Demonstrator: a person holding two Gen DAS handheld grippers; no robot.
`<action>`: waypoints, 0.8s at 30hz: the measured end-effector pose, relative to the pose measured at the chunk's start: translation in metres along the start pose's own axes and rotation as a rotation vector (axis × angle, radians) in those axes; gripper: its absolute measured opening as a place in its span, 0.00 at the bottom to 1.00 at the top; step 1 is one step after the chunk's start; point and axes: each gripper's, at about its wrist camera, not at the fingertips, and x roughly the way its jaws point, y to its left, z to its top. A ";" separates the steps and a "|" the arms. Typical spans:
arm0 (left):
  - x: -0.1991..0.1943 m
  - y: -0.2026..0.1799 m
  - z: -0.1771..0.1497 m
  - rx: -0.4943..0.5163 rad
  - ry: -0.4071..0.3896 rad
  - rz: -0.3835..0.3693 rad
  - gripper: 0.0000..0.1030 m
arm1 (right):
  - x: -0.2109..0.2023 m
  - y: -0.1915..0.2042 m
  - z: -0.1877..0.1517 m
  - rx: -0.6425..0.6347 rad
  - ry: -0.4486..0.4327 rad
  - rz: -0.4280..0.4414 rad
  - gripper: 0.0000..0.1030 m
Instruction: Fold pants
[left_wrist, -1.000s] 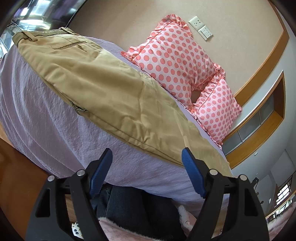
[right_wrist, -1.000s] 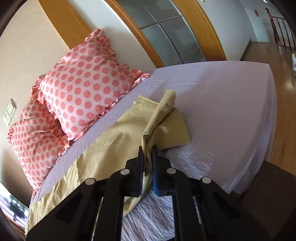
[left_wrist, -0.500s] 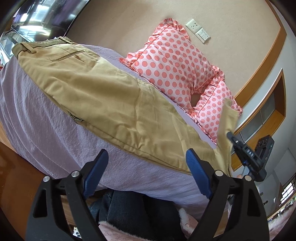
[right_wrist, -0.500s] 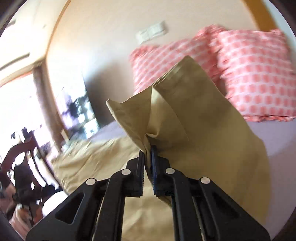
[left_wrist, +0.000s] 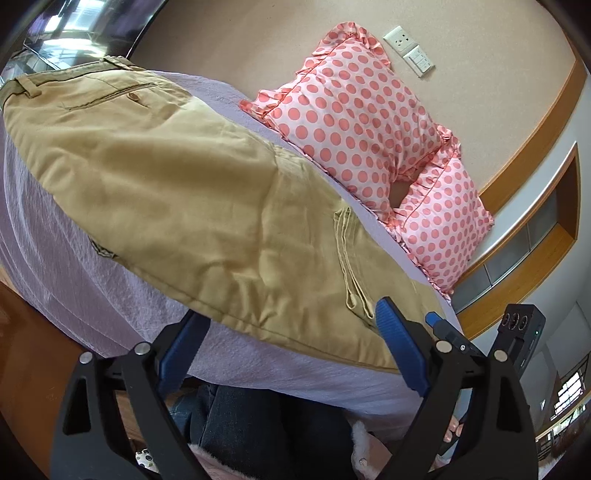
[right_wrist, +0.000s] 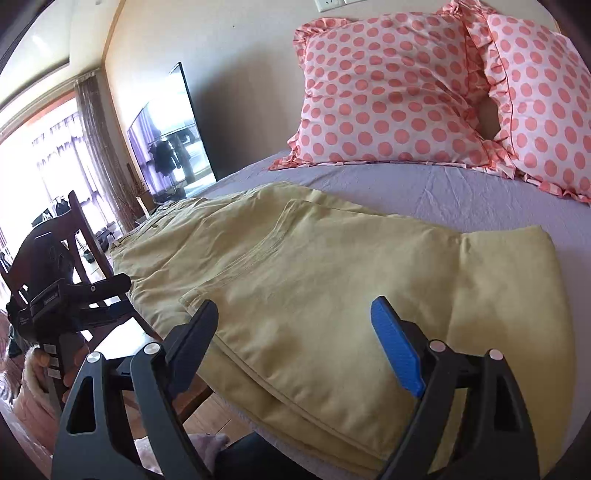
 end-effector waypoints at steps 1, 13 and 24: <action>0.000 0.001 0.003 -0.005 -0.005 0.016 0.87 | 0.001 0.000 -0.002 0.004 0.007 0.005 0.84; -0.019 0.045 0.077 -0.111 -0.114 0.174 0.84 | 0.003 -0.004 -0.008 0.041 0.003 0.049 0.87; -0.008 -0.048 0.129 0.189 -0.164 0.393 0.16 | -0.028 -0.030 -0.008 0.096 -0.098 0.011 0.92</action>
